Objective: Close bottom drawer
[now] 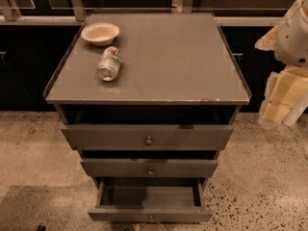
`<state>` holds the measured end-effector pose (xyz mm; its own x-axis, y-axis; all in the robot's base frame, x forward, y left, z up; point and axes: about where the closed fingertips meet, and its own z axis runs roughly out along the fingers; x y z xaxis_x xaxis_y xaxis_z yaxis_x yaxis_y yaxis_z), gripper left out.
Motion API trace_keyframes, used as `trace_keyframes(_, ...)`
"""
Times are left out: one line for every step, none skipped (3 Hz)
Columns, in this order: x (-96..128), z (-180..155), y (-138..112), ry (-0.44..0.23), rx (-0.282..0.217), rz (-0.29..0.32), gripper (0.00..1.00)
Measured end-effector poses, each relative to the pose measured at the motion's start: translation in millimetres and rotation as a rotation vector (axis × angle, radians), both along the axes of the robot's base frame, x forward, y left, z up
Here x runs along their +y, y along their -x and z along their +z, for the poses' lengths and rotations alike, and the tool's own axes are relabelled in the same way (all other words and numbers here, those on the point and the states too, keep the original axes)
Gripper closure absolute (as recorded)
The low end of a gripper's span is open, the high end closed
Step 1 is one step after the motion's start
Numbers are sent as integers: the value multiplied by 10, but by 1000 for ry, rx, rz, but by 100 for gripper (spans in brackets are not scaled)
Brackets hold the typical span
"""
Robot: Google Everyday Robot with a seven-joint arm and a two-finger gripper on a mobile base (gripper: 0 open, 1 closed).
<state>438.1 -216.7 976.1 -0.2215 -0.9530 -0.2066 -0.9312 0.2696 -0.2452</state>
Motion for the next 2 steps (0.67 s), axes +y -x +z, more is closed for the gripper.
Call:
trace_keyframes(0, 0, 0, 0, 0, 0, 0)
trace_keyframes(-49, -89, 46, -41, -26, -7, 0)
